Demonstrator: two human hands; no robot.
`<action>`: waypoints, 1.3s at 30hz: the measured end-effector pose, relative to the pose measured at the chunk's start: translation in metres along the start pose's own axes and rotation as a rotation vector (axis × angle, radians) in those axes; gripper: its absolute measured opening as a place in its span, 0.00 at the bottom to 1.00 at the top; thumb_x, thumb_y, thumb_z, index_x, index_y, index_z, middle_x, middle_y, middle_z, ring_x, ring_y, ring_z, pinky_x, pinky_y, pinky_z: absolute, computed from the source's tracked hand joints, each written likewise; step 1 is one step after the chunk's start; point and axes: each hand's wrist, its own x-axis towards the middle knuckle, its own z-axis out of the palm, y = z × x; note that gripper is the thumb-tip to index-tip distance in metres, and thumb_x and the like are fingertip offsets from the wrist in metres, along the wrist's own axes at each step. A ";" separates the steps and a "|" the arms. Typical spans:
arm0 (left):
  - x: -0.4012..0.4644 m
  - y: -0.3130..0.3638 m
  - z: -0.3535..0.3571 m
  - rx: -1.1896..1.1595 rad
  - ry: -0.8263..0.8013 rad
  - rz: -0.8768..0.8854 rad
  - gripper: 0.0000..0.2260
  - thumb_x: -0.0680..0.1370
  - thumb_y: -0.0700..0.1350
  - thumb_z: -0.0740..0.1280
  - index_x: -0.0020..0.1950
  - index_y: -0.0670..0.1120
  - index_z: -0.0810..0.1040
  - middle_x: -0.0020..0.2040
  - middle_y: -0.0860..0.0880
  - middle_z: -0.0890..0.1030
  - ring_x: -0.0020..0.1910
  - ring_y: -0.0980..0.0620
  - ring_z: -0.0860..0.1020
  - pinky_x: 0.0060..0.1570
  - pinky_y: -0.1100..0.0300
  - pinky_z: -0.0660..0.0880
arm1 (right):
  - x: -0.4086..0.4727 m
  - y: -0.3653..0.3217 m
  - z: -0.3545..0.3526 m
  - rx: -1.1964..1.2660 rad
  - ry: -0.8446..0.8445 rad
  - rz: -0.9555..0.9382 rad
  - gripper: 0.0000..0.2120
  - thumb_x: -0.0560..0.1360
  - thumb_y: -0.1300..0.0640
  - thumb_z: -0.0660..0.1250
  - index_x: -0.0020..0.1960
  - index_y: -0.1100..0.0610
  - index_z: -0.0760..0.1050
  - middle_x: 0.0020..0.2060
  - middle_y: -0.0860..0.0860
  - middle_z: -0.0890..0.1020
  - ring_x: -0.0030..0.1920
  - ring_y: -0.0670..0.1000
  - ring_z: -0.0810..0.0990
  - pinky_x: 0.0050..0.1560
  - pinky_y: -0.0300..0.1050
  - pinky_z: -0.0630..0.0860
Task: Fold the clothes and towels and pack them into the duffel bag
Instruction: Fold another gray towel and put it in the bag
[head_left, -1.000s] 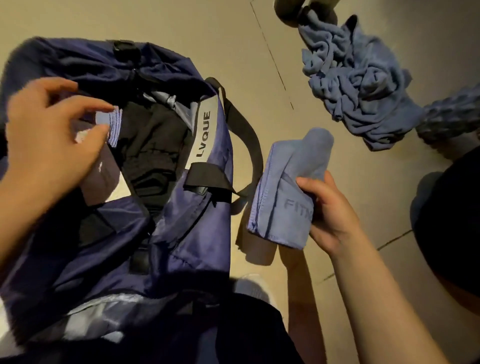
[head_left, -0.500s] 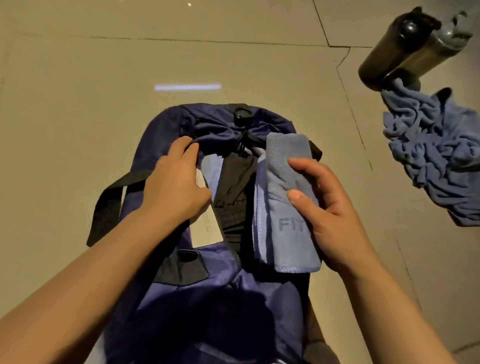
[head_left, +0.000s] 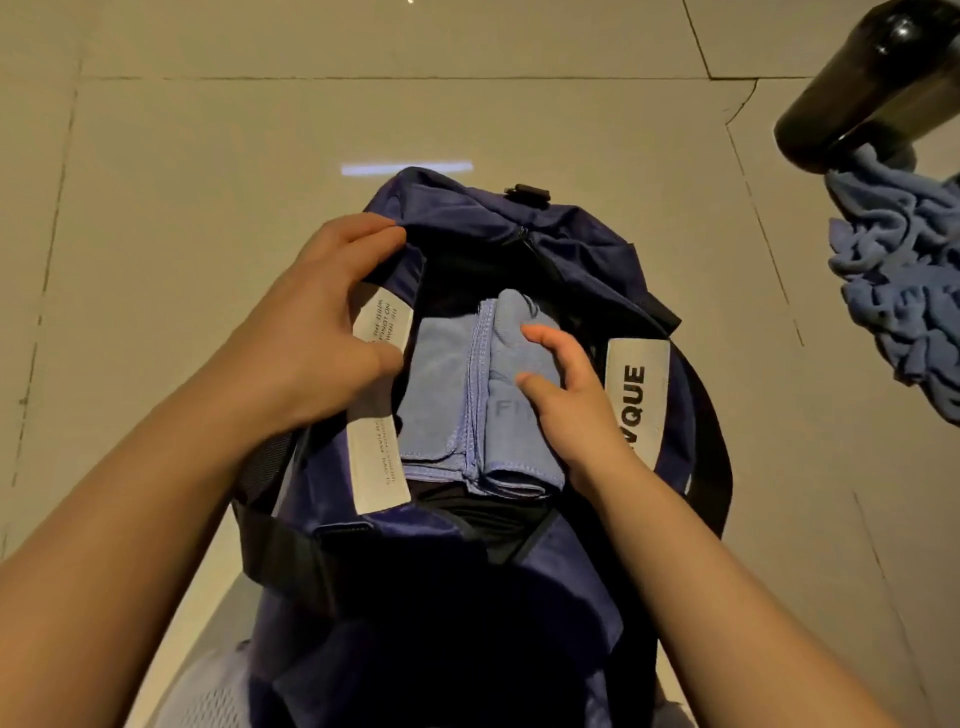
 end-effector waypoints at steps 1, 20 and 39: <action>0.000 -0.002 0.003 -0.003 0.004 0.008 0.40 0.60 0.44 0.64 0.74 0.44 0.66 0.66 0.57 0.62 0.60 0.72 0.59 0.56 0.86 0.51 | 0.000 0.001 0.002 -0.061 0.019 -0.021 0.19 0.77 0.65 0.61 0.59 0.43 0.72 0.56 0.43 0.75 0.56 0.45 0.75 0.57 0.38 0.73; 0.016 0.013 0.090 0.427 -0.415 -0.115 0.37 0.70 0.71 0.64 0.75 0.67 0.53 0.79 0.58 0.40 0.77 0.46 0.41 0.66 0.35 0.61 | 0.013 -0.018 -0.056 -1.394 0.270 -0.554 0.14 0.71 0.60 0.66 0.54 0.49 0.81 0.69 0.61 0.68 0.68 0.64 0.62 0.60 0.59 0.59; -0.038 0.063 0.115 0.203 -0.283 -0.015 0.36 0.79 0.59 0.60 0.76 0.63 0.37 0.78 0.56 0.36 0.77 0.49 0.35 0.75 0.51 0.46 | 0.048 -0.038 -0.087 -1.263 0.088 -0.198 0.25 0.71 0.65 0.65 0.67 0.51 0.71 0.55 0.57 0.76 0.54 0.62 0.75 0.42 0.44 0.62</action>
